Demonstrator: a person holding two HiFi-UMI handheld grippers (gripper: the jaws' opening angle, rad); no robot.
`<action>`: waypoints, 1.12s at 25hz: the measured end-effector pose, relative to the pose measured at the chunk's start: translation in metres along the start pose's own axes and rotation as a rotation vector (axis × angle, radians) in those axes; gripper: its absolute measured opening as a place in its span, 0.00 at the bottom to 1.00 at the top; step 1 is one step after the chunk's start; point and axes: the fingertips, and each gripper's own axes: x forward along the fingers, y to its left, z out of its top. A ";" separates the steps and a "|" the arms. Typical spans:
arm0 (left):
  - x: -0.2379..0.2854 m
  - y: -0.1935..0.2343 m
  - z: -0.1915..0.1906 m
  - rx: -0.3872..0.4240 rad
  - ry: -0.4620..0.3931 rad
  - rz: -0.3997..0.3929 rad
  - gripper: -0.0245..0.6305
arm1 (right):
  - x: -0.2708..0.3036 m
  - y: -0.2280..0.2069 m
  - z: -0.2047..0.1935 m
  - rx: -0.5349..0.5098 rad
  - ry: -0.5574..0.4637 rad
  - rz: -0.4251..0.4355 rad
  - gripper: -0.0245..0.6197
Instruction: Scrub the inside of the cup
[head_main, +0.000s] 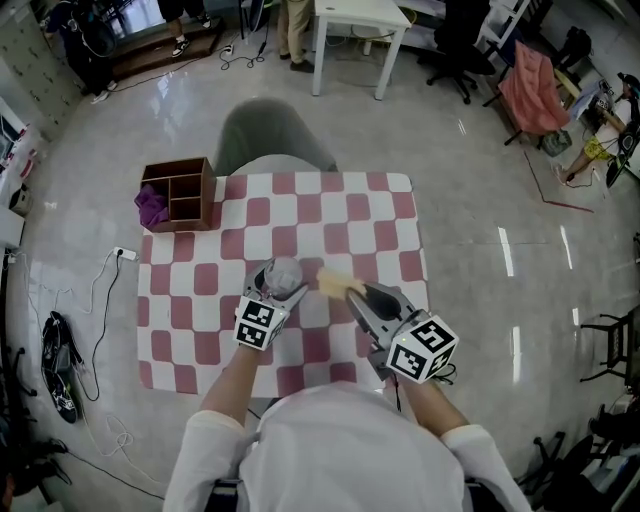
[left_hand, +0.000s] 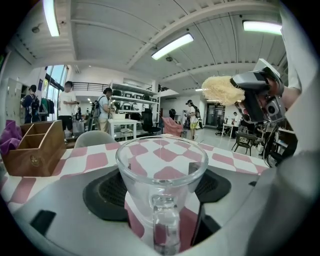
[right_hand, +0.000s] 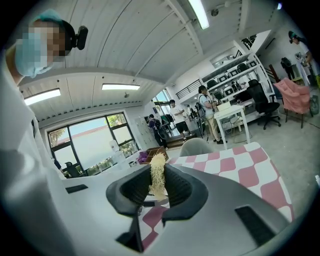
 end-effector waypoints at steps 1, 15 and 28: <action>0.000 0.000 -0.001 -0.003 0.001 -0.001 0.62 | 0.000 0.000 -0.001 0.000 0.001 0.001 0.17; 0.000 -0.004 -0.007 0.046 -0.029 -0.005 0.62 | 0.001 0.004 -0.003 -0.001 0.006 0.015 0.17; -0.016 -0.007 -0.010 0.041 -0.014 -0.024 0.63 | -0.005 0.013 0.001 -0.011 -0.014 0.028 0.17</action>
